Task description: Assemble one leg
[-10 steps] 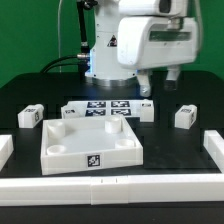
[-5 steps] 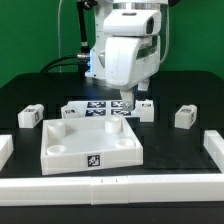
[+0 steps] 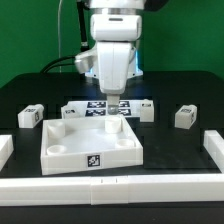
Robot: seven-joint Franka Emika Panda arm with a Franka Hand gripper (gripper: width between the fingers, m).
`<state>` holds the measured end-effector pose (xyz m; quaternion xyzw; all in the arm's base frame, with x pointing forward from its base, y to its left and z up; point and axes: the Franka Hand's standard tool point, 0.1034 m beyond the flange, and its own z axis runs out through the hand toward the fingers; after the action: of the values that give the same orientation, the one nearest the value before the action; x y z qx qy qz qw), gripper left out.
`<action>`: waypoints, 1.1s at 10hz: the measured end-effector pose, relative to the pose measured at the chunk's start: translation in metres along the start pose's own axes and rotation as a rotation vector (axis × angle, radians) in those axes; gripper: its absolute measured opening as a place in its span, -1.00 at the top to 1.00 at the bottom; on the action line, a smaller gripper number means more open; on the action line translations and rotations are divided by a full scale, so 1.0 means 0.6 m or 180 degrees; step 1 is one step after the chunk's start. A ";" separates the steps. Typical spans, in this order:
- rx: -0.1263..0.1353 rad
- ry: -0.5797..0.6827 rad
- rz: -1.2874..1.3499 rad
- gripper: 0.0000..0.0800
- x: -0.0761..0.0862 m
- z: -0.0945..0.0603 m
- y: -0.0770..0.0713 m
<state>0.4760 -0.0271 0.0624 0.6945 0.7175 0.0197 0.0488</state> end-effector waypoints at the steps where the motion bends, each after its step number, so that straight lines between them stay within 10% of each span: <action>1: 0.0011 0.0016 -0.0134 -0.62 -0.013 0.010 -0.014; 7: 0.0035 0.0033 -0.0194 -0.62 -0.043 0.023 -0.035; 11: 0.0214 0.0117 -0.0081 -0.62 -0.041 0.069 -0.107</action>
Offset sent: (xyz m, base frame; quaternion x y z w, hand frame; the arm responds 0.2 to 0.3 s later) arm 0.0000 0.0000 0.0000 0.0000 0.0000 0.0000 1.0000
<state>0.4167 -0.0555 0.0160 0.6862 0.7273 0.0077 0.0126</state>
